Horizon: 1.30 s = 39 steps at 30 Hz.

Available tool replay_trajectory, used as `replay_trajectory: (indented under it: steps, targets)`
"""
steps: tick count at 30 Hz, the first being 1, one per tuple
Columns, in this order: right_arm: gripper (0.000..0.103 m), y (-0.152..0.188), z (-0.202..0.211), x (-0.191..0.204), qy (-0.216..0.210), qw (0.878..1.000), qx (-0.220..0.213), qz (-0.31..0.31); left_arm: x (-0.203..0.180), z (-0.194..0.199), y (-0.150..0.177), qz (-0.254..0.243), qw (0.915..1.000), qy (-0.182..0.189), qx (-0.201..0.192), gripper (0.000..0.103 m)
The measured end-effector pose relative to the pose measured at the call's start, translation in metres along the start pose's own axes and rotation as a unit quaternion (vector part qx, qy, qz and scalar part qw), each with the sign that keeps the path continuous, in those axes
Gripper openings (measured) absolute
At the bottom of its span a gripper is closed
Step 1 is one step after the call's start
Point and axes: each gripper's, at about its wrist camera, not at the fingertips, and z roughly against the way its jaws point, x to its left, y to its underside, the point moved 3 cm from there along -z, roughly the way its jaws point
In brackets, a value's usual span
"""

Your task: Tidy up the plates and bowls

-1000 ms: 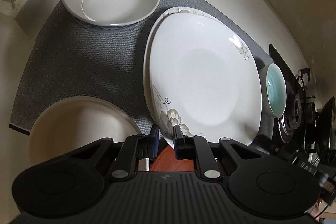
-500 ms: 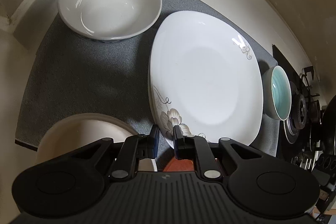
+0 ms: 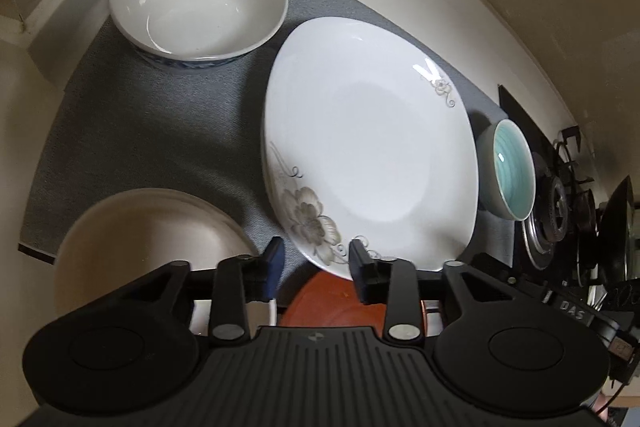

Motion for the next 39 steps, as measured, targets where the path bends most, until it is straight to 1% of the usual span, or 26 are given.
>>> replay_trajectory:
  steps: [1,3,4,5,6,7,8,11,15,19,20,23,26,27,28,30,31,32,34,36,38,39]
  targets:
    - [0.047,0.000,-0.002,0.002,0.005,1.000,-0.002,0.005,-0.002,0.000,0.001,-0.006,1.0000,0.000,-0.005,0.038]
    - [0.045,-0.002,-0.007,0.006,0.002,1.000,-0.005,0.011,-0.008,0.000,0.003,-0.027,0.9995,-0.013,-0.013,0.038]
    - [0.038,-0.003,-0.009,0.007,0.002,1.000,-0.008,0.012,-0.010,0.000,0.003,-0.035,0.9990,-0.023,-0.017,0.035]
    - [0.020,-0.003,-0.010,0.007,0.005,1.000,-0.009,0.013,-0.011,-0.001,0.004,-0.044,0.9983,-0.032,-0.021,0.033]
    - [0.012,-0.003,-0.012,0.007,0.003,1.000,-0.007,0.011,-0.011,-0.002,0.004,-0.052,0.9976,-0.039,-0.023,0.029]
    - [0.012,-0.003,-0.013,0.007,0.001,1.000,-0.009,0.006,-0.011,-0.002,0.004,-0.056,0.9972,-0.044,-0.025,0.026]
    - [0.012,-0.003,-0.013,0.008,0.002,1.000,-0.010,0.004,-0.010,-0.002,0.004,-0.055,0.9971,-0.044,-0.026,0.026]
    - [0.006,0.000,-0.014,0.014,0.007,1.000,-0.013,0.018,-0.007,-0.002,0.004,-0.052,0.9974,-0.041,-0.028,0.025]
    - [0.007,0.004,-0.016,0.023,0.016,0.999,-0.010,0.041,-0.002,-0.005,0.004,-0.049,0.9977,-0.041,-0.024,0.024]
    - [0.007,0.003,-0.016,0.018,0.007,0.999,-0.009,0.030,-0.008,-0.006,0.007,-0.059,0.9966,-0.050,-0.027,0.024]
    - [0.010,0.003,-0.017,0.018,0.004,1.000,-0.006,0.029,-0.010,-0.006,0.008,-0.067,0.9958,-0.055,-0.030,0.024]
    - [0.015,0.007,-0.018,0.020,0.006,0.999,-0.003,0.031,-0.017,-0.006,0.014,-0.088,0.9932,-0.065,-0.039,0.024]
    - [0.015,0.015,-0.016,0.022,0.019,0.998,0.000,0.063,-0.024,-0.005,0.020,-0.100,0.9919,-0.067,-0.040,0.024]
    - [0.016,0.018,-0.014,0.021,0.023,0.997,0.000,0.074,-0.026,-0.003,0.023,-0.102,0.9915,-0.068,-0.042,0.026]
    - [0.023,0.022,-0.011,0.020,0.026,0.996,0.002,0.083,-0.027,-0.002,0.027,-0.104,0.9911,-0.071,-0.043,0.030]
    - [0.053,0.031,-0.004,0.017,0.030,0.994,-0.003,0.103,-0.029,0.002,0.036,-0.099,0.9908,-0.083,-0.042,0.036]
    - [0.059,0.035,0.000,0.017,0.033,0.993,-0.008,0.114,-0.030,0.005,0.042,-0.096,0.9912,-0.082,-0.040,0.041]
    - [0.067,0.039,0.002,0.016,0.036,0.991,-0.008,0.126,-0.032,0.008,0.050,-0.097,0.9912,-0.081,-0.040,0.045]
    - [0.070,0.048,0.005,0.016,0.043,0.988,-0.002,0.150,-0.037,0.013,0.069,-0.109,0.9894,-0.082,-0.048,0.056]
    - [0.073,0.054,0.008,0.018,0.049,0.984,-0.007,0.172,-0.043,0.019,0.087,-0.130,0.9858,-0.088,-0.059,0.060]
    - [0.076,0.057,0.010,0.019,0.037,0.983,-0.002,0.180,-0.046,0.024,0.100,-0.144,0.9824,-0.091,-0.075,0.063]
    - [0.079,0.058,0.010,0.020,0.035,0.983,-0.001,0.181,-0.048,0.025,0.104,-0.152,0.9807,-0.091,-0.082,0.069]
